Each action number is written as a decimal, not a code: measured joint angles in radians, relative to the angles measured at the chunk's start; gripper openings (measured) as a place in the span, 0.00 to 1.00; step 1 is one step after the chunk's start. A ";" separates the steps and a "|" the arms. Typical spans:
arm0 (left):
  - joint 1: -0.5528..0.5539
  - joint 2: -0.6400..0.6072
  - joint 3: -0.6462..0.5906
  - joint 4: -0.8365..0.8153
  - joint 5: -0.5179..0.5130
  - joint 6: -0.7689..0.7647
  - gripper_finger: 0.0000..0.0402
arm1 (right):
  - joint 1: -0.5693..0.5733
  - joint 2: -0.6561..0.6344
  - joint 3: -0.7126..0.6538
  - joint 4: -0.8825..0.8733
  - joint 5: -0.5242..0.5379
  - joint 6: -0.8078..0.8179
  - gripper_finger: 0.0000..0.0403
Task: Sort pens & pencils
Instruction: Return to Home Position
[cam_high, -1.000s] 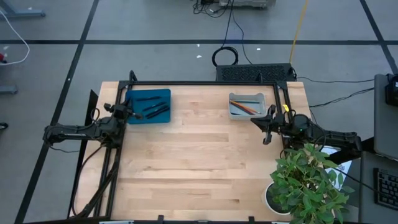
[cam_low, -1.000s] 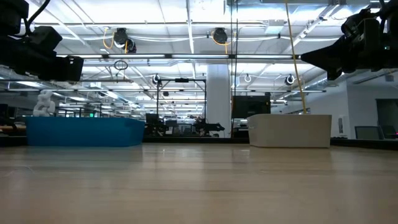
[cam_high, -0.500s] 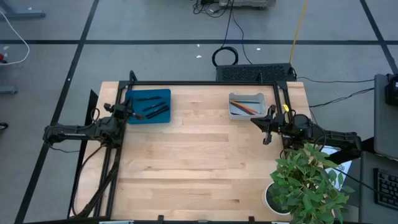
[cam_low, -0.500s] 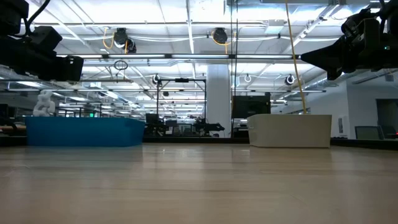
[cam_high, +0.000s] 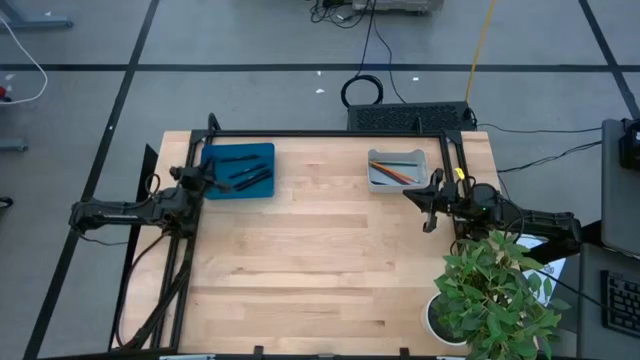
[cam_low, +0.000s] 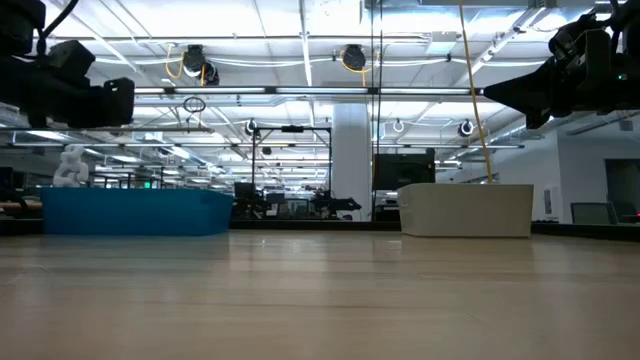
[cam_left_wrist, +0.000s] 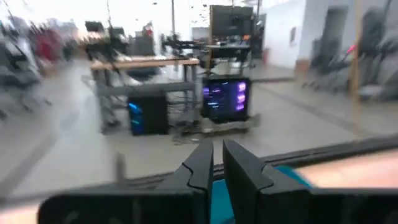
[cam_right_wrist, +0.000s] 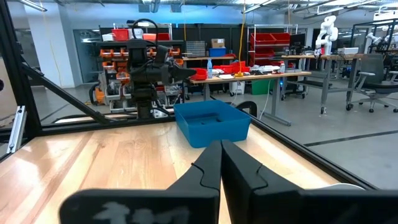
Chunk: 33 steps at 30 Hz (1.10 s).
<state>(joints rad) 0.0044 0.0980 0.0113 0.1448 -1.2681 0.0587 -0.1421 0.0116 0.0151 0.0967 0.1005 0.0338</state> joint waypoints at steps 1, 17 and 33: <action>0.000 0.000 0.000 -0.006 0.018 -0.057 0.10 | 0.000 0.000 0.000 0.000 0.000 0.000 0.00; 0.002 -0.002 0.000 -0.042 1.366 -0.076 0.10 | 0.000 0.000 0.000 0.000 0.000 0.000 0.00; 0.061 -0.013 0.000 -0.128 1.279 -0.061 0.10 | 0.000 0.000 0.000 0.000 0.000 0.000 0.00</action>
<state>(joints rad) 0.0659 0.0849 0.0113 0.0172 0.0105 -0.0025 -0.1421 0.0116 0.0149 0.0967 0.1002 0.0334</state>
